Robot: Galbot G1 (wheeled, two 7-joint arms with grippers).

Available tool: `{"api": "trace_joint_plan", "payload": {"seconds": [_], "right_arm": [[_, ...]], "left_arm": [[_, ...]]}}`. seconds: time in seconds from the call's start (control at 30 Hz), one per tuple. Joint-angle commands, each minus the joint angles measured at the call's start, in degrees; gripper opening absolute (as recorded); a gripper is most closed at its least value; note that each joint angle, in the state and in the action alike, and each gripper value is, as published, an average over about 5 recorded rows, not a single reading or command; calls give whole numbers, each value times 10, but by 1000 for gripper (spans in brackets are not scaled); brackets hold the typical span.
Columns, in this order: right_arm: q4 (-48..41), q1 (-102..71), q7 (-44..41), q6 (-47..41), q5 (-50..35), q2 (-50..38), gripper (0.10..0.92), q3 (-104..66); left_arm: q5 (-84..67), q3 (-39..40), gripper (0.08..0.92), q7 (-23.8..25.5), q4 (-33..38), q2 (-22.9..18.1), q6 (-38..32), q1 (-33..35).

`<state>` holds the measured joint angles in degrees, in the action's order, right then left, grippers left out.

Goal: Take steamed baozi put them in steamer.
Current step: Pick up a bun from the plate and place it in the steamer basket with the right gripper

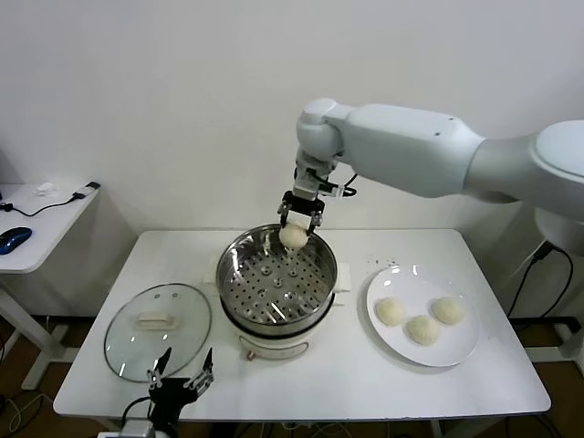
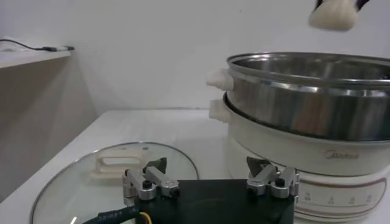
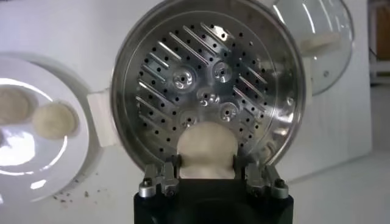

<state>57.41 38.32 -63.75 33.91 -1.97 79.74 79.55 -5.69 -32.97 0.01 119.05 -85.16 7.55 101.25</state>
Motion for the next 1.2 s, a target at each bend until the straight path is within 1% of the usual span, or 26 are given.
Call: {"api": "trace_joint_plan", "payload": {"seconds": [0.03, 0.37, 0.6, 0.73, 0.8, 0.9, 0.97, 1.03, 1.13, 1.2], "right_arm": [[-109, -106, 29, 85, 153, 64, 585, -48], [-185, -151, 60, 98, 201, 86, 585, -89], [-198, -159, 78, 97, 194, 91, 585, -92], [-188, -149, 74, 100, 171, 89, 598, -82], [-176, -136, 68, 100, 146, 84, 632, -74], [-149, -107, 51, 101, 97, 70, 715, -55], [-130, -80, 40, 103, 55, 57, 769, -42], [-110, -47, 29, 101, 4, 41, 800, -30], [-64, 21, -2, 58, -111, -1, 819, 3], [-20, 72, -24, -3, -213, -40, 822, 49]], "left_arm": [[5, 4, 823, -1, -1, 1, -3, 3], [7, 9, 823, -1, -10, 3, -5, -2], [7, 8, 823, -1, -12, 3, -4, -7], [6, 8, 823, -2, -12, 3, -4, -7], [6, 7, 823, -2, -11, 3, -4, -6], [7, 7, 823, -1, -9, 3, -4, -5], [8, 7, 823, -1, -8, 3, -3, -4], [9, 8, 823, -1, -7, 3, -3, -3], [10, 8, 823, -1, -5, 2, -4, 0], [11, 8, 823, -1, -4, 1, -4, 1]]}}
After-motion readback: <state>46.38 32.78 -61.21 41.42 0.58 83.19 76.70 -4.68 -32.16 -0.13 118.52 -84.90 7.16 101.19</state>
